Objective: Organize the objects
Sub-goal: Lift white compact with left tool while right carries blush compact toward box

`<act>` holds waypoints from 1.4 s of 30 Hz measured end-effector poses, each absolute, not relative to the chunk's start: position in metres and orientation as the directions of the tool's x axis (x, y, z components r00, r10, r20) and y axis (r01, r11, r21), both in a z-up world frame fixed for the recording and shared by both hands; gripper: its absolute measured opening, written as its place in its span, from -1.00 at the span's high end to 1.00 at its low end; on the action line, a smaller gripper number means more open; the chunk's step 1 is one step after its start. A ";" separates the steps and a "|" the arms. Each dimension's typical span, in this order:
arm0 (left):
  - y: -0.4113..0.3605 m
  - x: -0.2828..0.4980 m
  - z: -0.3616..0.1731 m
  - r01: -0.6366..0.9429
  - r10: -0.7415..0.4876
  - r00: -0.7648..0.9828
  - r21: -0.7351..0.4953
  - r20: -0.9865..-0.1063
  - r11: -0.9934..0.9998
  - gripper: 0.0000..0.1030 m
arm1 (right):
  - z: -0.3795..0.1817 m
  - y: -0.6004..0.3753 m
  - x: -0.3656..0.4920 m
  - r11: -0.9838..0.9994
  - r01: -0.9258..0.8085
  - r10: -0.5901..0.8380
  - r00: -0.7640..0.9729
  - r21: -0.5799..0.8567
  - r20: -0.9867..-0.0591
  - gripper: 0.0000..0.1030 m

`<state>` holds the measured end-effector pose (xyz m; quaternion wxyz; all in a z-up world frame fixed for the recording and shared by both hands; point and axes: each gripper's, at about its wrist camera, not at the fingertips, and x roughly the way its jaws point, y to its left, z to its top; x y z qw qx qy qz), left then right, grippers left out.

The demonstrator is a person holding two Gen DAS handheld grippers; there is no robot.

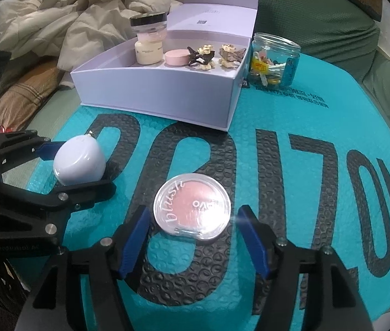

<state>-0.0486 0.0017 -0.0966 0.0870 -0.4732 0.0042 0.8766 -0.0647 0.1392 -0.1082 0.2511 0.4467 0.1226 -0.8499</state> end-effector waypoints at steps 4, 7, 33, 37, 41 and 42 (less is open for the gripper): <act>0.007 -0.048 -0.098 -0.157 0.105 -0.540 -0.022 -0.835 -0.987 -0.14 | -0.109 0.140 -0.063 -0.834 0.552 -0.335 -0.485 0.015 -0.808 -0.23; 0.011 -0.050 -0.098 -0.126 0.073 -0.542 -0.004 -0.837 -0.992 0.00 | -0.109 0.141 -0.061 -0.810 0.586 -0.363 -0.492 0.007 -0.791 -0.10; 0.022 -0.030 -0.055 0.024 -0.077 -0.586 0.077 -0.807 -0.997 0.05 | -0.056 0.156 -0.070 -0.735 0.677 -0.359 -0.439 -0.040 -0.824 -0.10; 0.010 -0.028 -0.022 0.063 -0.088 -0.605 0.063 -0.792 -0.996 0.04 | -0.041 0.157 -0.061 -0.722 0.689 -0.367 -0.455 -0.060 -0.812 -0.10; -0.011 -0.028 0.007 0.123 -0.123 -0.620 0.059 -0.775 -0.991 0.05 | -0.031 0.157 -0.046 -0.712 0.701 -0.388 -0.450 -0.048 -0.804 -0.09; -0.013 -0.028 0.012 0.116 -0.120 -0.623 0.061 -0.773 -0.991 0.05 | -0.026 0.158 -0.045 -0.714 0.700 -0.406 -0.436 -0.019 -0.803 -0.09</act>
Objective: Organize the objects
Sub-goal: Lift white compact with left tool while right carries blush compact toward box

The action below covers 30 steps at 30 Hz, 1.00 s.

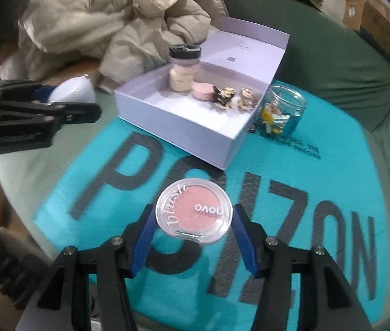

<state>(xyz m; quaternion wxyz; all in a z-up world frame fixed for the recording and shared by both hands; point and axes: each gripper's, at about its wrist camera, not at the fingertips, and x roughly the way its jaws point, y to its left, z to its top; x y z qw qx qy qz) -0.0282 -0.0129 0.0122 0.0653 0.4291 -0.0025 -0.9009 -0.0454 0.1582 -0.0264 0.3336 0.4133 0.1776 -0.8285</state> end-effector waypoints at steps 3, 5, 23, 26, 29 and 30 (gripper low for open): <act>-0.014 -0.027 0.020 0.113 -0.124 -0.635 0.067 -0.762 -0.991 0.05 | -0.017 0.158 -0.043 -0.720 0.693 -0.402 -0.448 -0.027 -0.799 -0.09; -0.014 -0.025 0.022 0.117 -0.125 -0.646 0.064 -0.753 -0.991 0.05 | -0.008 0.157 -0.044 -0.728 0.684 -0.390 -0.469 -0.046 -0.792 -0.09; -0.031 -0.099 0.031 0.082 -0.108 -0.696 0.071 -0.710 -0.994 0.05 | 0.012 0.126 -0.123 -0.772 0.630 -0.376 -0.565 -0.090 -0.734 -0.10; -0.039 -0.108 0.038 0.096 -0.122 -0.702 0.076 -0.701 -0.992 0.05 | 0.016 0.119 -0.138 -0.770 0.633 -0.385 -0.558 -0.077 -0.735 -0.10; -0.047 -0.120 0.043 0.109 -0.139 -0.701 0.088 -0.699 -0.990 0.04 | 0.021 0.111 -0.153 -0.769 0.636 -0.394 -0.551 -0.063 -0.736 -0.10; -0.049 -0.122 0.043 0.108 -0.140 -0.699 0.089 -0.701 -0.990 0.05 | 0.023 0.109 -0.157 -0.768 0.637 -0.397 -0.550 -0.063 -0.735 -0.10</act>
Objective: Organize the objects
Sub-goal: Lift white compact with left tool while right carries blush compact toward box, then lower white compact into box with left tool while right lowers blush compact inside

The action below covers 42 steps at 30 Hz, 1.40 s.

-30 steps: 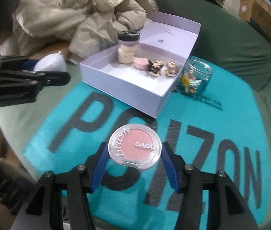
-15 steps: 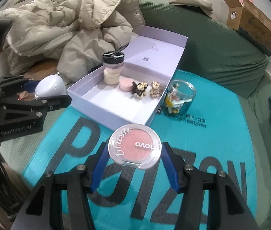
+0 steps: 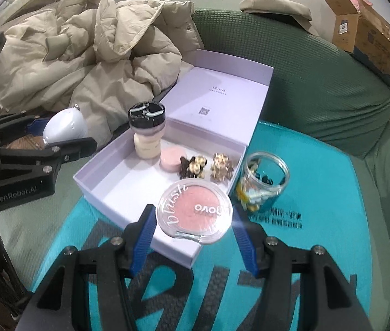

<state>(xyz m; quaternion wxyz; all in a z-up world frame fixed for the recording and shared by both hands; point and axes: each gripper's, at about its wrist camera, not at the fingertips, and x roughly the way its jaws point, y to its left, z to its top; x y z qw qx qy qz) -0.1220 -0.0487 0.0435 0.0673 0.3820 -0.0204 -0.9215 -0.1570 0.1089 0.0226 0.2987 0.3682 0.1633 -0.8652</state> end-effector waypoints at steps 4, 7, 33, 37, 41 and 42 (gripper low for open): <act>-0.058 -0.130 0.043 0.115 -0.153 -0.699 0.102 -0.698 -0.988 0.04 | 0.029 0.099 -0.172 -0.758 0.648 -0.403 -0.555 -0.075 -0.728 -0.10; -0.065 -0.138 0.041 0.121 -0.161 -0.699 0.107 -0.697 -0.987 0.04 | 0.034 0.091 -0.184 -0.757 0.649 -0.410 -0.561 -0.074 -0.720 -0.09; -0.122 -0.230 0.018 0.115 -0.098 -0.722 0.020 -0.685 -0.993 0.05 | 0.011 0.018 -0.294 -0.713 0.699 -0.449 -0.513 -0.052 -0.732 -0.10; -0.117 -0.226 0.011 0.096 -0.063 -0.713 -0.007 -0.698 -0.995 0.05 | -0.006 0.016 -0.281 -0.668 0.739 -0.426 -0.477 -0.088 -0.769 -0.10; -0.106 -0.219 0.009 0.094 -0.061 -0.700 -0.007 -0.711 -0.996 0.04 | -0.017 0.016 -0.271 -0.655 0.753 -0.425 -0.428 -0.055 -0.798 -0.10; -0.104 -0.217 0.008 0.093 -0.064 -0.695 -0.001 -0.716 -0.996 0.04 | -0.018 0.015 -0.270 -0.658 0.752 -0.429 -0.422 -0.043 -0.799 -0.10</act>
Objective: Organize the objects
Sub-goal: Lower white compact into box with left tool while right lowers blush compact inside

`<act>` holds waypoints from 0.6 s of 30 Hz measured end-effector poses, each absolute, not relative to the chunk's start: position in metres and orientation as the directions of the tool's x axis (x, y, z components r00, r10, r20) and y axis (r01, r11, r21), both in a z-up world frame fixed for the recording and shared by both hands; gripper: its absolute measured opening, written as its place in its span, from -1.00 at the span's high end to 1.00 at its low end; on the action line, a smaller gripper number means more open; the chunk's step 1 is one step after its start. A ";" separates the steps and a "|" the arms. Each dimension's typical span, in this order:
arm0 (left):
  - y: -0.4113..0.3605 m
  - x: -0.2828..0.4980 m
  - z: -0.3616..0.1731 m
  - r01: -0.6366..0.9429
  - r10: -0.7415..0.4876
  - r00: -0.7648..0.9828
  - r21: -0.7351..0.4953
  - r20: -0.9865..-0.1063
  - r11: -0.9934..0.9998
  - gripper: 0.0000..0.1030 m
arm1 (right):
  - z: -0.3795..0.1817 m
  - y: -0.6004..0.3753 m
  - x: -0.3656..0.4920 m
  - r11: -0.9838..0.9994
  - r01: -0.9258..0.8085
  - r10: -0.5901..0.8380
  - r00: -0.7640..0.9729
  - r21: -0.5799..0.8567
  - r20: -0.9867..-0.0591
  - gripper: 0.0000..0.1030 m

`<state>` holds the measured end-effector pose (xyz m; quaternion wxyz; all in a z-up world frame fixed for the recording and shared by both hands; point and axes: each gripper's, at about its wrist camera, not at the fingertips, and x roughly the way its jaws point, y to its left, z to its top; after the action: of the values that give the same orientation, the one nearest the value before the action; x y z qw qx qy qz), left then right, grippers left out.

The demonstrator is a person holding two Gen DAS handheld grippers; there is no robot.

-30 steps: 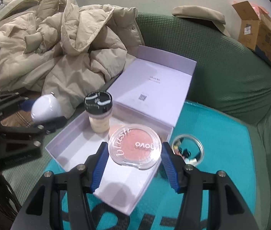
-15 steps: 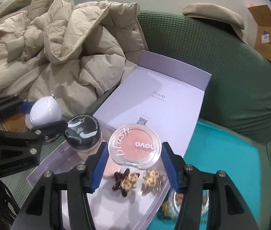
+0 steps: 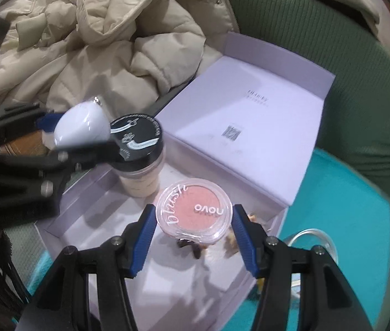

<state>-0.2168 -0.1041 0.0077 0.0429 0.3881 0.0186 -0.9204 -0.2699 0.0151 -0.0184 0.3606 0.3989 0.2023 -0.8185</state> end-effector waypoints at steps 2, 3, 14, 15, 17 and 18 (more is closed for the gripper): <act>-0.098 -0.211 0.002 0.089 -0.081 -0.679 0.028 -0.730 -0.996 0.04 | -0.021 0.012 -0.267 -0.662 0.749 -0.426 -0.408 -0.029 -0.808 -0.10; -0.096 -0.208 -0.002 0.089 -0.093 -0.666 0.045 -0.740 -0.995 0.04 | -0.023 0.011 -0.264 -0.663 0.748 -0.421 -0.401 -0.026 -0.814 -0.10; -0.104 -0.191 -0.027 0.134 -0.081 -0.603 -0.001 -0.794 -0.991 0.04 | -0.041 0.015 -0.231 -0.676 0.736 -0.367 -0.387 -0.044 -0.846 -0.10; -0.105 -0.190 -0.030 0.135 -0.077 -0.597 -0.005 -0.799 -0.991 0.04 | -0.044 0.018 -0.230 -0.678 0.734 -0.366 -0.384 -0.040 -0.848 -0.10; -0.106 -0.190 -0.036 0.133 -0.069 -0.589 -0.013 -0.806 -0.991 0.05 | -0.050 0.021 -0.230 -0.686 0.728 -0.366 -0.369 -0.020 -0.854 -0.10; -0.107 -0.190 -0.038 0.130 -0.059 -0.586 -0.022 -0.808 -0.991 0.05 | -0.053 0.022 -0.231 -0.689 0.724 -0.366 -0.363 -0.012 -0.857 -0.10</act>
<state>-0.1898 -0.1068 -0.0384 0.0531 0.4518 0.0392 -0.8897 -0.2308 0.0223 -0.0529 0.3402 0.4505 0.1991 -0.8011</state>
